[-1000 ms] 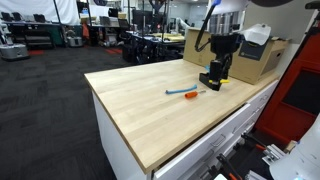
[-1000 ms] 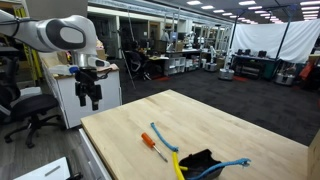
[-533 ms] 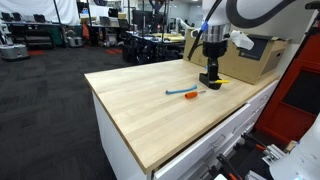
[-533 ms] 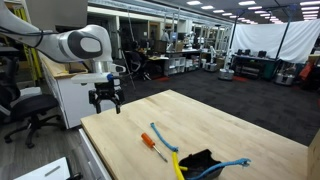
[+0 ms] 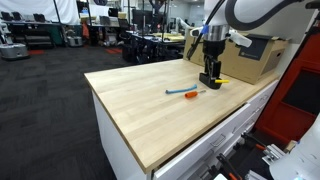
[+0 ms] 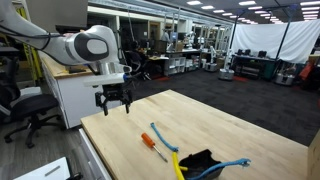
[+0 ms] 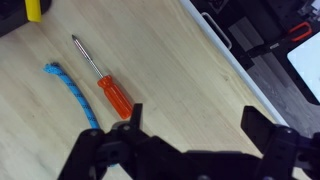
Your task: Move the screwdriver backwards.
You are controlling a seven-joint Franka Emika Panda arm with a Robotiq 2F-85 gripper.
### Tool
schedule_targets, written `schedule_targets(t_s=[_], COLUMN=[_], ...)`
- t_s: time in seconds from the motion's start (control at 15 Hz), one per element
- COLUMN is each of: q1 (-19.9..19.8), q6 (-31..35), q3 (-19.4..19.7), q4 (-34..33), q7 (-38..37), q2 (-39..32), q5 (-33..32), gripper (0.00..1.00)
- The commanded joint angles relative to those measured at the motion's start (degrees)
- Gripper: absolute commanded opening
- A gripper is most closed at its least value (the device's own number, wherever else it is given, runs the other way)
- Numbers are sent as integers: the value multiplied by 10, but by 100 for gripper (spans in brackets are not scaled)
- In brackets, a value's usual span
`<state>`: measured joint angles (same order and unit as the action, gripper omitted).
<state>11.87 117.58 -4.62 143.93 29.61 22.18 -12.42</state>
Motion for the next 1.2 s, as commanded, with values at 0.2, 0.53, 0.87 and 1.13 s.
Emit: schedule_targets(t_s=[0.2, 0.53, 0.87, 1.13], q1=[-5, -9, -29, -51], q6=[33, 127, 231, 343], q3=[24, 60, 71, 78], q4=[1, 12, 10, 20], q7=[28, 127, 200, 322], q2=[-20, -59, -141, -186], q5=[3, 2, -7, 1], gripper=[100, 100, 100, 100])
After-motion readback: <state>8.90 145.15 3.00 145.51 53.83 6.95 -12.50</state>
